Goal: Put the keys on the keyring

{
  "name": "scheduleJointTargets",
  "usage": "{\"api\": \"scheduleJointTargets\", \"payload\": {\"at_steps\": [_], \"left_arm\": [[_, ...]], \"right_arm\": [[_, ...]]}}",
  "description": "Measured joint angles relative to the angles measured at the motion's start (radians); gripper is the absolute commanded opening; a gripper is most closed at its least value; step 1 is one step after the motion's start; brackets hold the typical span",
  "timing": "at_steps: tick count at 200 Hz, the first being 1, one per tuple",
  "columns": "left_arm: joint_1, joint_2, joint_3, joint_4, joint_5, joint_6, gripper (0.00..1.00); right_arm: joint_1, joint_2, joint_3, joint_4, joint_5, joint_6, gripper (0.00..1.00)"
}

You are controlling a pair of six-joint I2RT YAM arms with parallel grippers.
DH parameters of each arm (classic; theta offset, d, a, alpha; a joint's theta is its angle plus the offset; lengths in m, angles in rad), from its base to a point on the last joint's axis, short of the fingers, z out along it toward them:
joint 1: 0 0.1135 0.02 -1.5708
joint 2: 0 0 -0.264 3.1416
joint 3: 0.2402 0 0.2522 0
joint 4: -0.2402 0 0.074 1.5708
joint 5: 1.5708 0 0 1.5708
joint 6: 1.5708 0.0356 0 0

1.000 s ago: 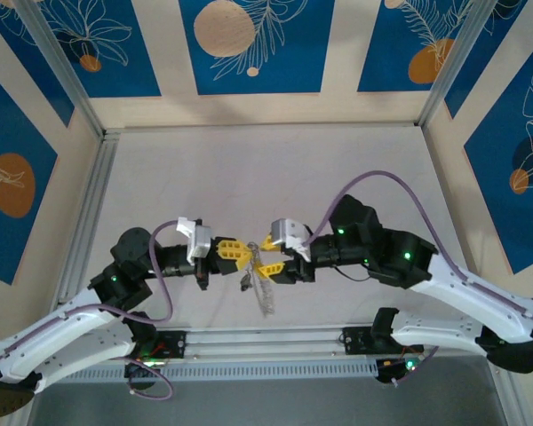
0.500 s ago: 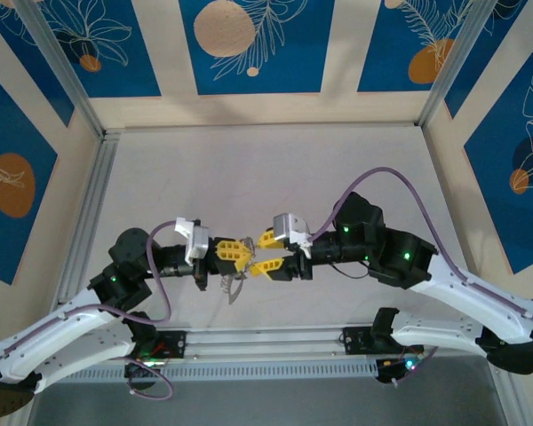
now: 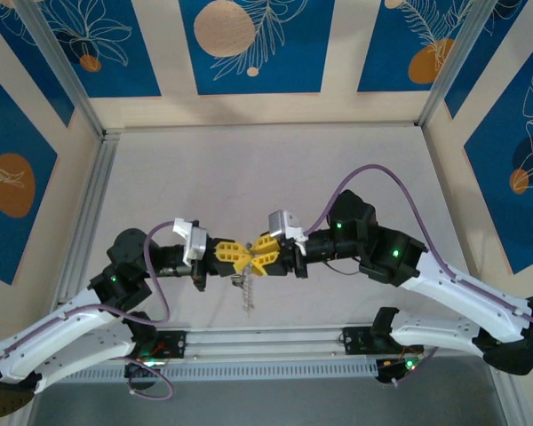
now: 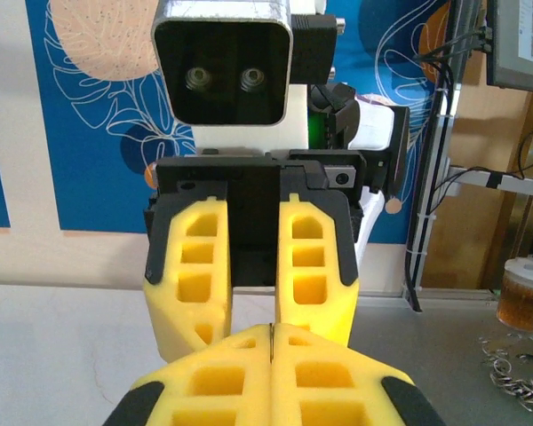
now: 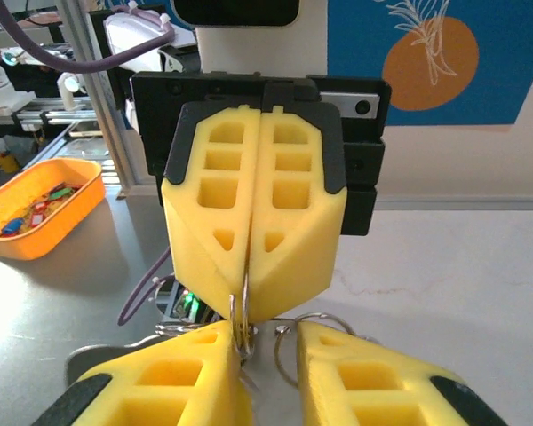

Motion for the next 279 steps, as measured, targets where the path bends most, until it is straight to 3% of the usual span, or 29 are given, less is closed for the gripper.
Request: {"api": "scheduleJointTargets", "payload": {"at_steps": [19, 53, 78, 109, 153, 196, 279], "left_arm": [[0.001, 0.005, 0.000, 0.010, 0.001, 0.000, 0.00], [0.002, 0.006, 0.000, -0.006, -0.013, 0.013, 0.00], [0.002, 0.005, 0.038, -0.132, -0.052, 0.063, 0.29], [0.002, -0.002, 0.169, -0.362, -0.125, 0.158, 0.38], [0.002, 0.047, 0.400, -0.692, -0.195, 0.284, 0.41], [0.002, 0.139, 0.500, -0.861, -0.195, 0.341, 0.46], [0.002, 0.226, 0.524, -0.938, -0.189, 0.373, 0.46]], "right_arm": [[0.000, -0.001, -0.004, 0.006, -0.014, 0.005, 0.00], [-0.002, -0.008, -0.006, -0.005, 0.002, -0.007, 0.00], [-0.002, -0.006, 0.013, -0.087, 0.060, -0.044, 0.00], [-0.002, -0.007, 0.077, -0.208, 0.145, -0.097, 0.00], [0.016, 0.059, 0.217, -0.372, 0.237, -0.164, 0.00], [0.032, 0.148, 0.251, -0.436, 0.266, -0.202, 0.00], [0.047, 0.192, 0.289, -0.472, 0.272, -0.226, 0.00]]}}
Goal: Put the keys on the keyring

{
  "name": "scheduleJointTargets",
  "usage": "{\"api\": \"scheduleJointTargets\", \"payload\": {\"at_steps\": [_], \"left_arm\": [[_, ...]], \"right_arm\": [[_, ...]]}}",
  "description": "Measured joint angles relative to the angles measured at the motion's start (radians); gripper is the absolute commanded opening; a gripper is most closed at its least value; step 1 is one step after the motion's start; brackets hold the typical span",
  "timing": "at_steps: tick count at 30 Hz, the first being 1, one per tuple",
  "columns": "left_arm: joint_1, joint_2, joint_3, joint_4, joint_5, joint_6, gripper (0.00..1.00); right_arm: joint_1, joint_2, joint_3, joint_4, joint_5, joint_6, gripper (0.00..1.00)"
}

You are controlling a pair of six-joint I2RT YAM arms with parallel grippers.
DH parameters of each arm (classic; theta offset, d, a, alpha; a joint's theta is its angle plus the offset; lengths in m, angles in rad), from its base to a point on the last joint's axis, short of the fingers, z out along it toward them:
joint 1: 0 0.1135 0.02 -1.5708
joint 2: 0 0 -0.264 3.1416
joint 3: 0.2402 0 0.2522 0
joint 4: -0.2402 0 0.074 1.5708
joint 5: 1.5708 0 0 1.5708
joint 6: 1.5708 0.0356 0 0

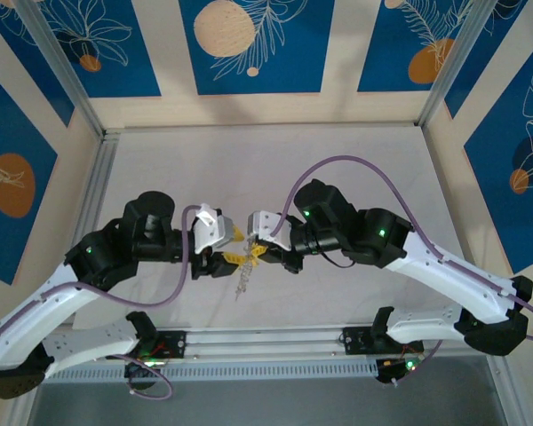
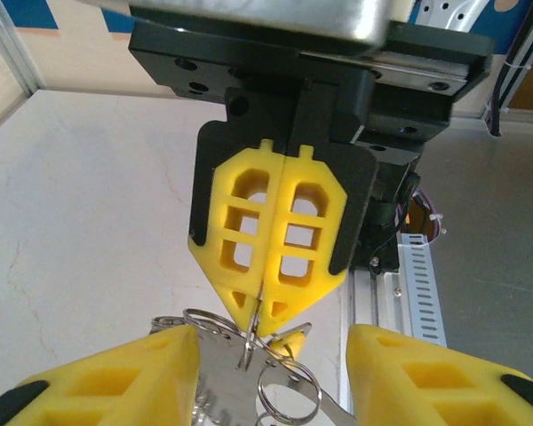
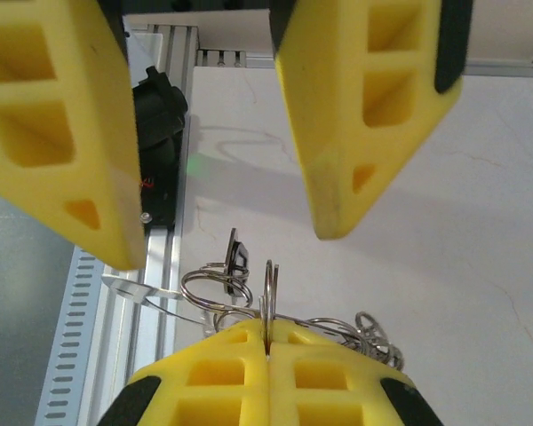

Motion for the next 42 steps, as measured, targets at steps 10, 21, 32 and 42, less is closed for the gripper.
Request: {"api": "scheduleJointTargets", "payload": {"at_steps": [10, 21, 32, 42], "left_arm": [[0.000, 0.043, 0.000, 0.028, -0.001, 0.005, 0.35], [-0.003, 0.067, -0.004, 0.037, -0.006, 0.026, 0.04], [-0.003, 0.069, -0.005, 0.040, 0.005, 0.029, 0.00], [-0.003, 0.043, -0.034, 0.086, 0.019, -0.019, 0.00]], "right_arm": [[0.010, 0.000, 0.000, 0.001, 0.015, -0.004, 0.00], [0.012, -0.003, -0.007, 0.000, 0.051, -0.011, 0.00], [0.012, -0.025, -0.033, 0.023, 0.060, -0.011, 0.00], [0.012, -0.040, -0.047, 0.048, 0.059, -0.010, 0.05]]}}
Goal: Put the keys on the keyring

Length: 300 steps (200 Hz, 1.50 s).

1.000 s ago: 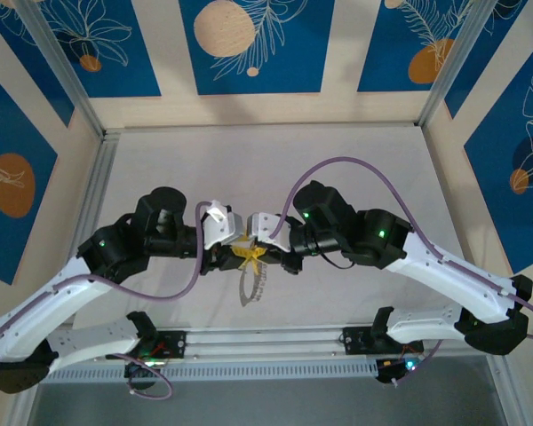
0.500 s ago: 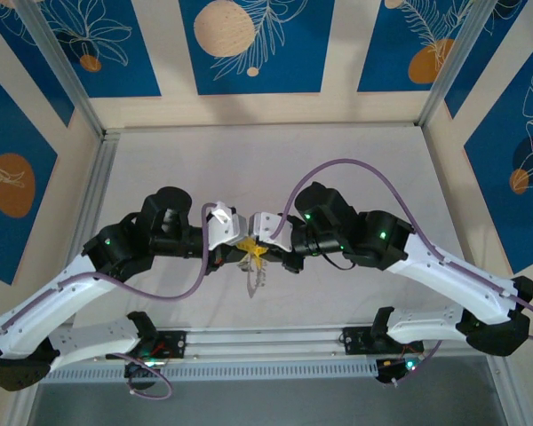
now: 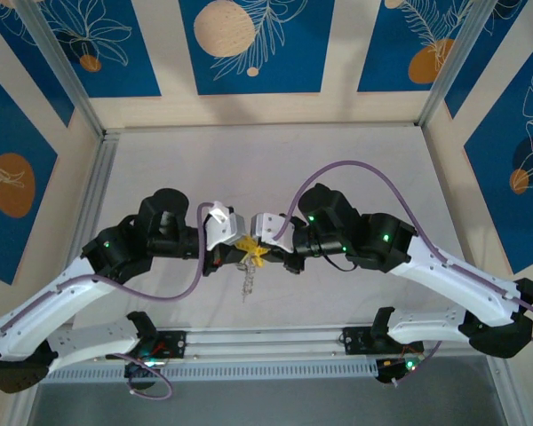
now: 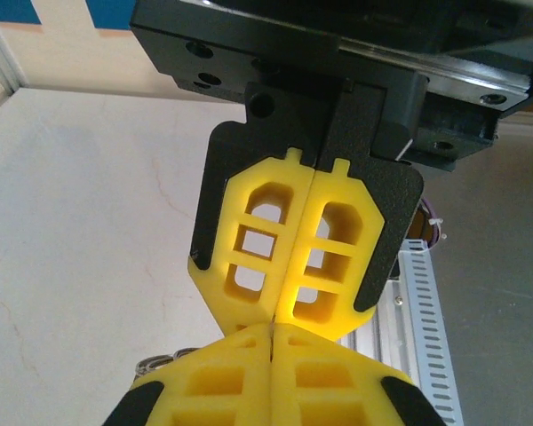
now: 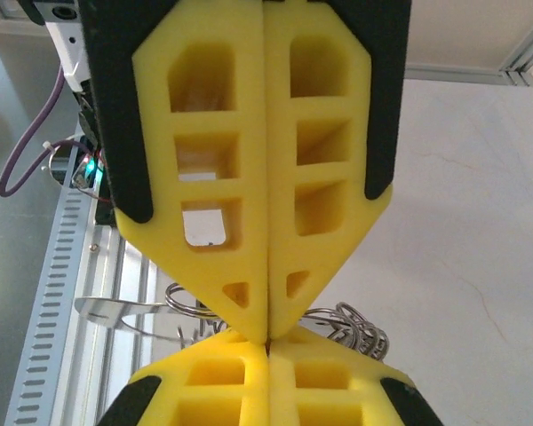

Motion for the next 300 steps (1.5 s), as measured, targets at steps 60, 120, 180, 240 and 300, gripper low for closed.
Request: {"api": "scheduleJointTargets", "payload": {"at_steps": [60, 120, 180, 240, 300], "left_arm": [[0.000, -0.103, -0.111, 0.093, -0.019, -0.079, 0.00], [0.000, -0.177, -0.176, 0.255, 0.006, -0.116, 0.00], [0.000, -0.208, -0.337, 0.529, 0.077, -0.204, 0.00], [0.000, -0.205, -0.426, 0.801, 0.140, -0.307, 0.00], [0.000, -0.185, -0.454, 1.005, 0.172, -0.392, 0.00]], "right_arm": [[-0.028, -0.094, -0.061, 0.123, -0.056, 0.045, 0.37], [-0.054, -0.121, -0.120, 0.175, -0.129, 0.105, 0.34], [-0.057, -0.129, -0.179, 0.257, -0.222, 0.163, 0.31], [-0.058, -0.170, -0.190, 0.314, -0.248, 0.193, 0.21], [-0.062, -0.179, -0.192, 0.322, -0.257, 0.193, 0.15]]}}
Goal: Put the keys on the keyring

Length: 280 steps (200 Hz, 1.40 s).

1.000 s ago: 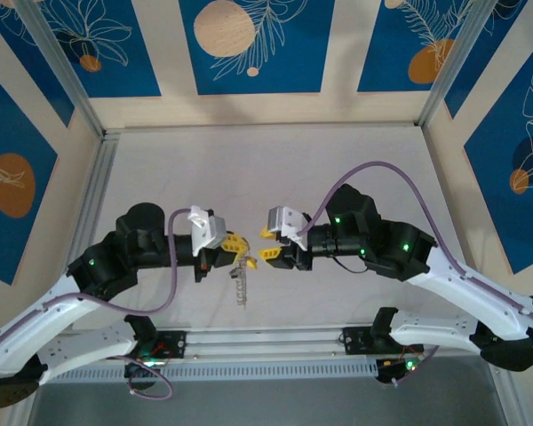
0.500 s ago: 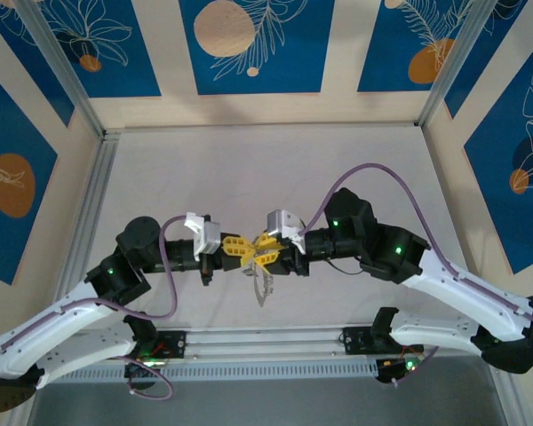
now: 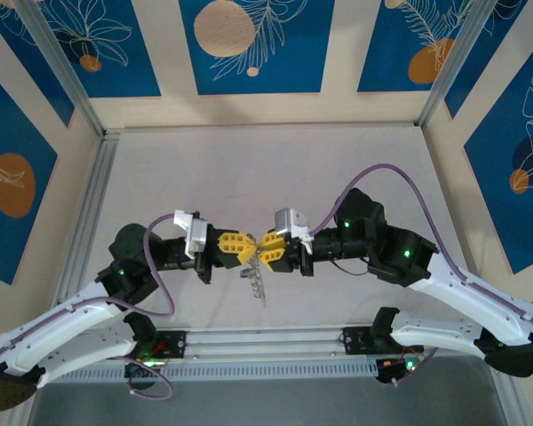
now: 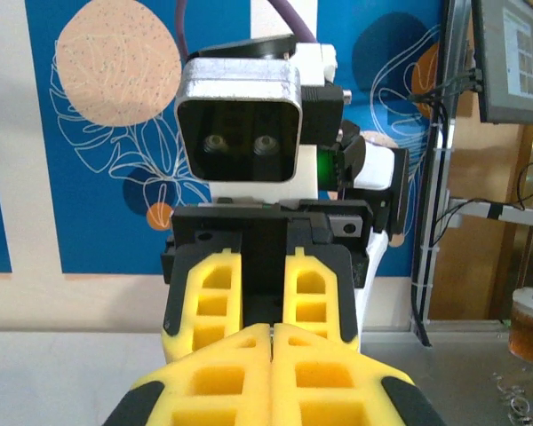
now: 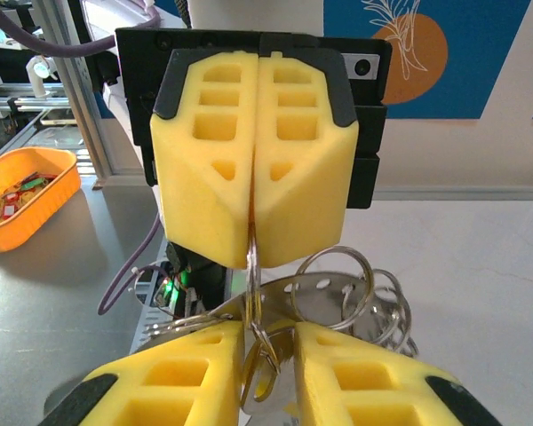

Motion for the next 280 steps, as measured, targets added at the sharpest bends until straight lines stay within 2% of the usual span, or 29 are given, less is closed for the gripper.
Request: {"api": "scheduleJointTargets", "payload": {"at_steps": [22, 34, 89, 122, 143, 179, 187, 194, 196, 203, 258, 280], "left_arm": [[0.000, 0.023, -0.002, 0.038, 0.005, -0.023, 0.00], [0.000, 0.031, -0.002, 0.053, 0.012, -0.028, 0.00], [0.000, 0.034, -0.021, 0.103, 0.024, -0.053, 0.00], [0.000, 0.039, -0.026, 0.123, 0.033, -0.072, 0.00], [0.000, 0.039, -0.026, 0.124, 0.038, -0.078, 0.00], [0.000, 0.032, -0.026, 0.120, 0.043, -0.078, 0.00], [0.000, 0.031, -0.026, 0.120, 0.046, -0.078, 0.00], [0.000, 0.030, -0.026, 0.120, 0.046, -0.078, 0.00], [0.000, 0.030, -0.026, 0.120, 0.046, -0.078, 0.00], [0.000, 0.029, -0.026, 0.121, 0.046, -0.079, 0.00], [0.000, 0.017, -0.026, 0.124, 0.046, -0.079, 0.00], [0.000, 0.017, -0.026, 0.121, 0.046, -0.079, 0.00]], "right_arm": [[-0.005, -0.002, 0.000, 0.000, -0.003, -0.001, 0.08], [-0.005, -0.003, 0.000, 0.000, -0.007, 0.000, 0.00], [-0.007, -0.008, -0.007, 0.005, -0.022, -0.002, 0.00], [-0.009, -0.009, -0.010, 0.007, -0.035, -0.002, 0.07], [-0.010, -0.017, -0.015, 0.008, -0.036, -0.001, 0.00], [-0.011, -0.044, -0.024, 0.004, -0.032, -0.002, 0.00], [-0.011, -0.049, -0.025, 0.004, -0.032, -0.002, 0.08], [-0.012, -0.052, -0.025, 0.003, -0.032, 0.000, 0.17], [-0.013, -0.053, -0.025, 0.003, -0.032, -0.004, 0.23], [-0.013, -0.053, -0.025, 0.000, -0.034, -0.007, 0.31], [-0.016, -0.087, -0.025, -0.040, -0.013, -0.010, 0.42], [-0.016, -0.126, -0.025, -0.027, 0.014, -0.006, 0.42]]}}
